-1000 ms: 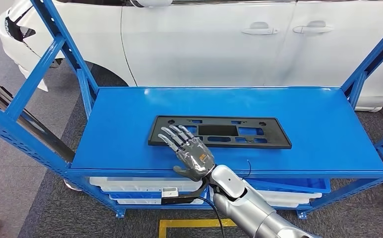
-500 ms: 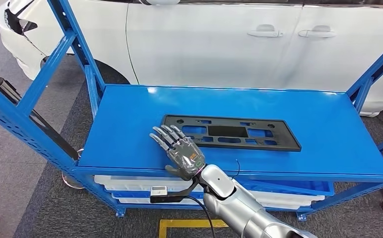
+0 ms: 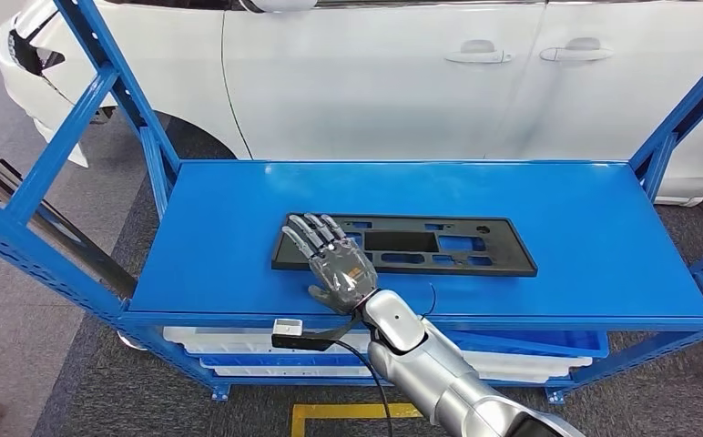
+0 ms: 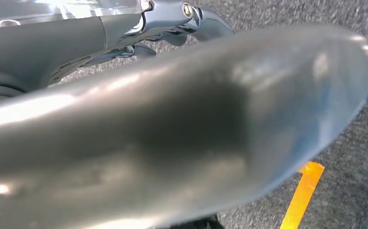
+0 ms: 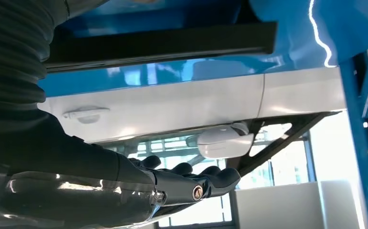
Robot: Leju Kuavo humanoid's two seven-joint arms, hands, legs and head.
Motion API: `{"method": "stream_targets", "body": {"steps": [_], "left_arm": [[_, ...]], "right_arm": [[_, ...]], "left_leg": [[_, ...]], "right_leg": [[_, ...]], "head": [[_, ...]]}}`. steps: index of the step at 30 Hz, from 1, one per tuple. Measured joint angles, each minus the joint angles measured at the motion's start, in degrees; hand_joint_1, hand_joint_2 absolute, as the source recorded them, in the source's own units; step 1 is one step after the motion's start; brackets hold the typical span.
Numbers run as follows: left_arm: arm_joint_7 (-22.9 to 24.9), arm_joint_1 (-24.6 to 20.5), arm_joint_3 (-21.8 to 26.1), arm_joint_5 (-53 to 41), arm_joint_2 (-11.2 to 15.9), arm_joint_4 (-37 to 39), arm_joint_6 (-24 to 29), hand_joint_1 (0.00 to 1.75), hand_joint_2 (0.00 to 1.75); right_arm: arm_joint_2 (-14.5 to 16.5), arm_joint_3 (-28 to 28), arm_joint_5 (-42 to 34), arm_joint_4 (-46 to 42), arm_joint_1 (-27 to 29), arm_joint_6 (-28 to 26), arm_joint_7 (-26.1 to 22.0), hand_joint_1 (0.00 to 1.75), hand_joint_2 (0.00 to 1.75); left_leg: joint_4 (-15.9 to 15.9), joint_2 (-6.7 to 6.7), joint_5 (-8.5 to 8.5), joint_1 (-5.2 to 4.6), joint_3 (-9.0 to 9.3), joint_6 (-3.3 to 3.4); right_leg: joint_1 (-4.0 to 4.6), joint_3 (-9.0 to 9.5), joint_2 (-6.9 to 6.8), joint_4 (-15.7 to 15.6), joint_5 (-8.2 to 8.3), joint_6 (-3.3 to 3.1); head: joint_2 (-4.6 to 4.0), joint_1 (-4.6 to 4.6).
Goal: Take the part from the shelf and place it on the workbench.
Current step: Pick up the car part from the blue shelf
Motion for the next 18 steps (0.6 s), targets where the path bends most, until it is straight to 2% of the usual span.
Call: {"method": "stream_targets", "body": {"steps": [1, 2, 3, 4, 5, 7, 8, 12, 14, 16, 17, 18], "left_arm": [[0.0, 0.0, -0.2, 0.0, 0.1, 0.0, 0.0, 0.00, 0.00], [0.1, 0.1, -0.4, 0.0, 0.1, 0.0, 0.0, 0.00, 0.00], [0.1, 0.1, -0.7, 0.0, 0.2, 0.0, 0.0, 0.00, 0.00], [0.1, 0.1, -0.8, 0.0, 0.2, 0.0, -0.1, 0.00, 0.00], [0.1, 0.1, -0.9, 0.0, 0.3, 0.0, -0.1, 0.00, 0.00], [0.1, -0.1, -1.0, 0.0, 0.4, 0.0, -0.1, 0.00, 0.00], [0.1, -0.1, -1.1, 0.0, 0.4, 0.0, -0.1, 0.00, 0.00], [0.1, 0.0, -1.4, 0.0, 0.5, 0.0, -0.2, 0.00, 0.00], [0.1, -0.1, -1.4, 0.0, 0.5, 0.0, -0.3, 0.00, 0.00], [0.1, -0.2, -1.6, 0.0, 0.6, 0.0, -0.3, 0.00, 0.00], [0.1, -0.2, -1.6, 0.0, 0.6, 0.0, -0.3, 0.00, 0.00], [0.1, -0.1, -1.7, 0.0, 0.7, 0.0, -0.3, 0.00, 0.00]], "right_arm": [[0.2, -0.7, 0.4, 0.5, -0.1, 0.0, 0.1, 0.00, 1.75], [0.3, -1.3, 0.8, 1.1, -0.1, 0.0, 0.3, 0.00, 1.75], [0.5, -2.0, 1.2, 1.6, -0.1, 0.0, 0.5, 0.00, 1.75], [0.6, -2.6, 1.5, 2.2, -0.1, 0.0, 0.8, 0.00, 1.75], [0.8, -3.2, 1.9, 2.7, -0.3, -0.1, 1.0, 0.00, 1.75], [1.0, -4.3, 2.8, 4.0, -0.8, -0.1, 1.6, 0.00, 1.75], [1.0, -4.9, 3.5, 4.8, -1.0, -0.1, 2.0, 0.00, 1.75], [1.0, -6.9, 8.2, 7.4, -1.3, -0.2, 4.8, 0.00, 1.75], [0.9, -7.6, 10.9, 8.5, -1.8, -0.2, 6.9, 0.00, 1.75], [0.7, -8.2, 13.1, 9.7, -2.2, -0.3, 9.0, 0.00, 1.75], [0.5, -8.4, 14.2, 10.3, -2.3, -0.4, 10.2, 0.00, 1.75], [0.2, -8.6, 15.3, 10.8, -2.5, -0.5, 11.5, 0.00, 1.75]], "left_leg": [[3.8, 0.00, -1.42, 0.04, -1.83, -0.18], [6.2, 0.01, -1.94, 0.08, -3.06, -0.32], [6.4, 0.02, -1.30, 0.13, -3.29, -0.42], [4.3, 0.03, 0.36, 0.21, -2.40, -0.47], [0.3, 0.05, 2.59, 0.29, -0.55, -0.47], [-6.8, 0.00, 5.20, 0.29, 2.86, -0.16], [-8.6, -0.06, 5.56, 0.23, 3.69, 0.14], [-9.4, -0.16, 5.66, 0.10, 3.84, 1.52], [-9.7, -0.07, 5.90, 0.27, 3.92, 2.06], [-9.7, 0.01, 5.94, 0.28, 3.87, 2.34], [-9.7, 0.03, 5.92, 0.26, 3.88, 2.40], [-9.7, 0.02, 5.92, 0.26, 3.92, 2.41]], "right_leg": [[0.04, -0.01, 0.01, 0.0, -0.04, -0.05], [0.07, -0.01, 0.02, 0.1, -0.08, -0.08], [0.08, -0.01, 0.04, 0.2, -0.16, -0.05], [0.05, 0.01, 0.10, 0.4, -0.29, 0.04], [0.02, 0.03, 0.15, 0.7, -0.49, 0.20], [0.17, -0.13, 0.26, 1.3, -0.95, 0.68], [0.27, -0.25, 0.29, 1.5, -1.08, 0.94], [0.25, -0.53, 0.33, 1.9, -1.35, 1.98], [0.03, -2.22, 0.31, 5.6, -3.58, 2.69], [-0.24, -6.05, 0.28, 13.4, -7.11, 3.25], [-0.33, -7.68, 0.28, 16.5, -7.99, 3.37], [-0.36, -8.48, 0.27, 17.9, -7.88, 3.38]], "head": [[0.00, 0.01], [0.00, 0.01], [0.00, 0.01], [0.00, 0.01], [0.00, 0.01], [0.00, 0.02], [0.00, 0.08], [0.00, 0.26], [0.00, 0.36], [0.00, 0.43], [0.00, 0.43], [0.00, 0.44]]}}
